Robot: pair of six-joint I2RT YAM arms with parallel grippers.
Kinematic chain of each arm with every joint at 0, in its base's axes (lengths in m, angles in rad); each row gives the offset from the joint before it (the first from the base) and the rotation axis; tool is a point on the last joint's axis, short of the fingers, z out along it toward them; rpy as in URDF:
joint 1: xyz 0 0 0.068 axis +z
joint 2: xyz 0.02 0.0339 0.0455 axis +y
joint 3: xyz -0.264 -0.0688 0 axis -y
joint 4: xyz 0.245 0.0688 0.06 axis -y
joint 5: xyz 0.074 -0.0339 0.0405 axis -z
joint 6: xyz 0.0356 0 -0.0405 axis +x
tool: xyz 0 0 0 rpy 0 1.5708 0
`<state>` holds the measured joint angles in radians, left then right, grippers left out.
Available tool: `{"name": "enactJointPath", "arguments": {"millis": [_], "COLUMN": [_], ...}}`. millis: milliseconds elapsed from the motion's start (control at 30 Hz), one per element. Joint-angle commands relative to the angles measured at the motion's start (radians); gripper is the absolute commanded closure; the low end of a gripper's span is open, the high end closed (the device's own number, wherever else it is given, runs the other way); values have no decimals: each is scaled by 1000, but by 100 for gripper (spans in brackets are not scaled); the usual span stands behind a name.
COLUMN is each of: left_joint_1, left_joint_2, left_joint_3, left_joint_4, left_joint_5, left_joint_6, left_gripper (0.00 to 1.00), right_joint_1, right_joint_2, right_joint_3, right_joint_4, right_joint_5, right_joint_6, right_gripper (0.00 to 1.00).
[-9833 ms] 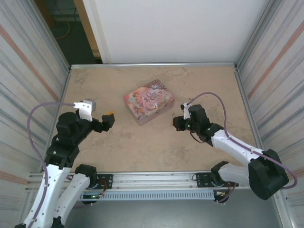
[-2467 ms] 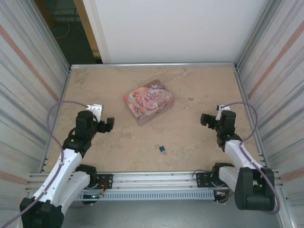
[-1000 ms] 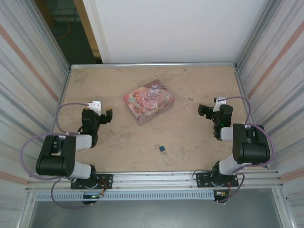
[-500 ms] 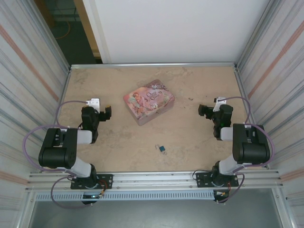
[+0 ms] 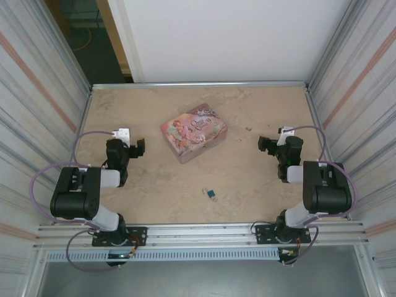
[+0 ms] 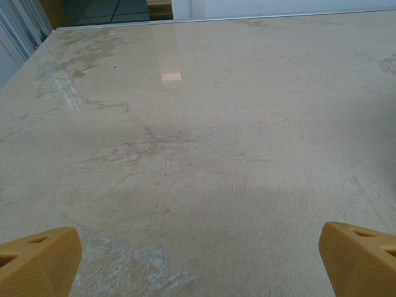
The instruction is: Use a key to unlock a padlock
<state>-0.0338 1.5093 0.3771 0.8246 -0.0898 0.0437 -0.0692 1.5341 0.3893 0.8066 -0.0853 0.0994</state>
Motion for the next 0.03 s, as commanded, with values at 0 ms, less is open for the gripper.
{"name": "enactJointPath", "arguments": {"millis": [0], "left_joint_1": [1], "left_joint_2": [-1], "left_joint_3": [16], "left_joint_4": [-2], "left_joint_5": [-16], "left_joint_6": [-11], "left_gripper": [1], "right_joint_1": [6], "right_joint_2": [6], "right_joint_3": [18], "right_joint_4": [-7], "right_joint_5": [15], "right_joint_6": [-20], "right_gripper": [1]}}
